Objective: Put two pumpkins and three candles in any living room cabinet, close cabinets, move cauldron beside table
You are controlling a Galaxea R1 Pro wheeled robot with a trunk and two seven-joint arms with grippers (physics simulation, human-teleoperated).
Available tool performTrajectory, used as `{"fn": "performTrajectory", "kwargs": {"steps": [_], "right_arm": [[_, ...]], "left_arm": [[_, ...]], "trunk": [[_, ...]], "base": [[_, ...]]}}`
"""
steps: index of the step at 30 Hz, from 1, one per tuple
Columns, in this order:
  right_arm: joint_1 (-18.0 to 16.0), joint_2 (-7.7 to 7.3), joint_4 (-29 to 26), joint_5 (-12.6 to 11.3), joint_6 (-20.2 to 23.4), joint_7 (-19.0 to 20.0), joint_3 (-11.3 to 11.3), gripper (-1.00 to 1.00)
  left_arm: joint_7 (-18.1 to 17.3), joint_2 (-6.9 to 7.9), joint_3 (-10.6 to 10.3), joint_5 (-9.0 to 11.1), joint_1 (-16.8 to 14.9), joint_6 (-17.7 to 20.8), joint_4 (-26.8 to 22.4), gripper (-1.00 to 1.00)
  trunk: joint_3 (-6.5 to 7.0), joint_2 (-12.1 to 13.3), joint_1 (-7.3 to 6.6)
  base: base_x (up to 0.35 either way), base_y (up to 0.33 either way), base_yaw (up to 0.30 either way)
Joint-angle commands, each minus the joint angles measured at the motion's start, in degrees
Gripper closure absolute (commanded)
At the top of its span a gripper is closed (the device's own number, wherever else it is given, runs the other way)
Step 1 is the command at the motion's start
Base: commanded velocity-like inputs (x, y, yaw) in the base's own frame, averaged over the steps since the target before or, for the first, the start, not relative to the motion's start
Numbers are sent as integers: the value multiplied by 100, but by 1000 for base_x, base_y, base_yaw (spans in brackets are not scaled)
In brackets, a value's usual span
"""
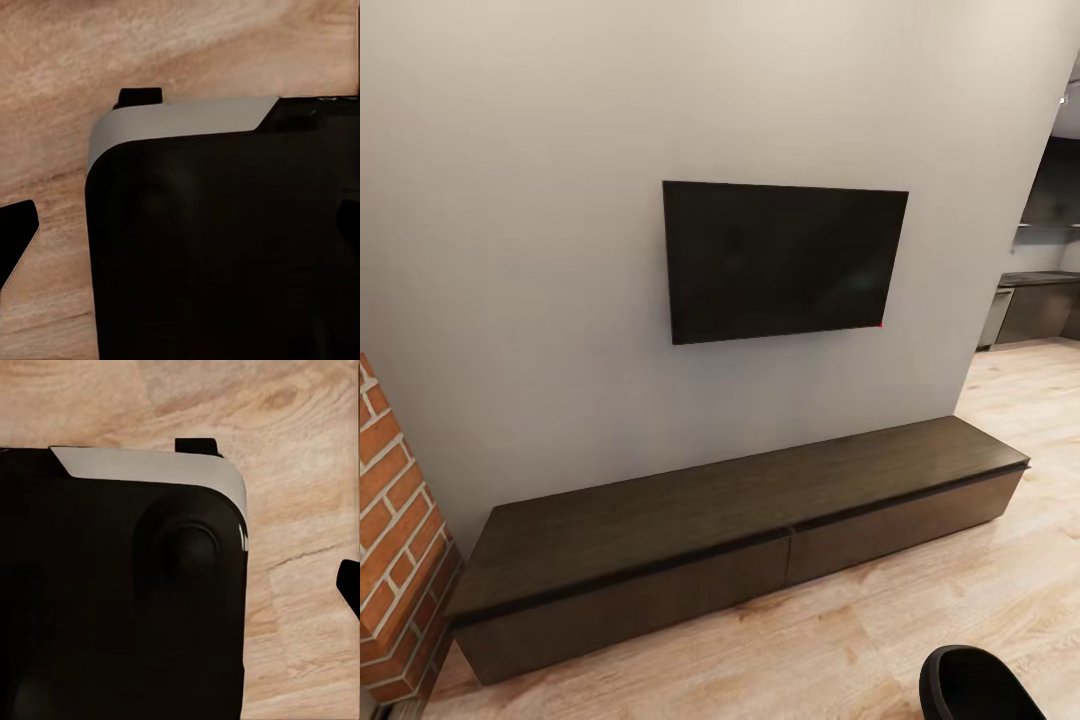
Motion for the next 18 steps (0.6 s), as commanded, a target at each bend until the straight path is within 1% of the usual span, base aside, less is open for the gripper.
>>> {"fn": "performTrajectory", "kwargs": {"steps": [1,4,10,11,12,18], "right_arm": [[-5,1,8,1,-40,-11,1,-100],[-5,-1,8,2,-136,-14,12,-100],[-6,-2,8,45,-329,-16,48,-100],[-12,-2,8,13,-361,-16,23,-100],[-13,-2,8,9,-475,-16,18,-100],[-13,-2,6,-55,-467,-24,-18,-100]], "left_arm": [[-2,0,-2,0,-35,16,-8,-100],[4,0,-1,0,-133,-8,-12,-100],[42,0,-1,0,-329,-188,-7,-100],[50,0,-1,18,-362,-209,-6,-100],[50,0,-1,21,-374,-210,-6,-100],[65,0,5,35,-374,-205,-6,-100]], "trunk": [[-6,-3,0],[-6,-3,0],[-6,-3,0],[-6,-3,0],[-6,-3,0],[-6,-3,0]], "base": [[0,0,0],[0,0,0],[0,0,0],[0,0,0],[0,0,0],[0,0,0]]}}
